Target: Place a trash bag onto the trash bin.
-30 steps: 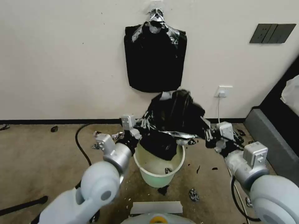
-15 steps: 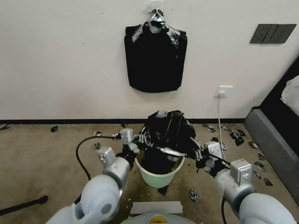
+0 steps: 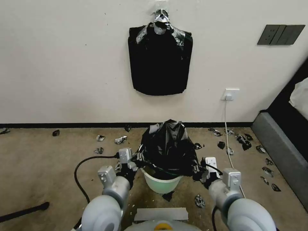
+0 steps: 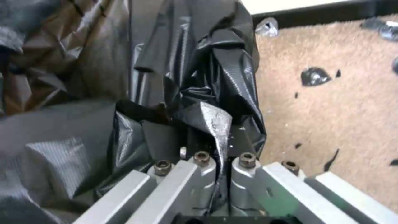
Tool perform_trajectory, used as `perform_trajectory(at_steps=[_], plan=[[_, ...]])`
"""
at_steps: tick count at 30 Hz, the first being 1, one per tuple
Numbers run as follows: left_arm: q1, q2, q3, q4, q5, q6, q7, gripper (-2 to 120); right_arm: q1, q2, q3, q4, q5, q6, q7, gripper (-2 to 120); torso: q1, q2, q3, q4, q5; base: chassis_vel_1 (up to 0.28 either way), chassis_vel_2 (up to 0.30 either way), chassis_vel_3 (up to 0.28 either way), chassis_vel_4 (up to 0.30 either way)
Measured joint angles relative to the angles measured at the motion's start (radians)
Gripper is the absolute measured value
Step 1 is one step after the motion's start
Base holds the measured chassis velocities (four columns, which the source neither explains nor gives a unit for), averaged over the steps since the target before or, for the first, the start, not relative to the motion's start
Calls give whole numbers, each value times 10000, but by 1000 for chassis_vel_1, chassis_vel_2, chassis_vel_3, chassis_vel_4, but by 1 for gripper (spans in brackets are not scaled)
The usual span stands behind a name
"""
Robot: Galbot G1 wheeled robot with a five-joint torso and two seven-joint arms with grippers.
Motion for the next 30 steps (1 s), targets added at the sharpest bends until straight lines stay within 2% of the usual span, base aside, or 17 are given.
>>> perform_trajectory(at_steps=[6, 11, 17, 30], plan=[[595, -213, -167, 64, 266, -21, 46, 0, -255, 441, 152, -136, 300, 101, 341, 0, 0, 0, 0, 0, -1, 0, 0, 0, 0], [1027, -329, -289, 166, 472, -64, 53, 0, -228, 927, 260, -250, 942, 302, 1253, 0, 0, 0, 0, 0, 0, 0, 0, 0, 0], [1578, -391, -339, 151, 639, -98, 126, 0, -450, 1127, 467, -54, 1357, 305, 1812, 0, 1, 0, 0, 1, 0, 0, 0, 0, 0], [1332, -393, -267, 912, 584, -76, 189, 0, 113, 1481, 435, -1078, 2299, -372, 2222, 0, 0, 0, 1, 0, 0, 0, 0, 0, 0]])
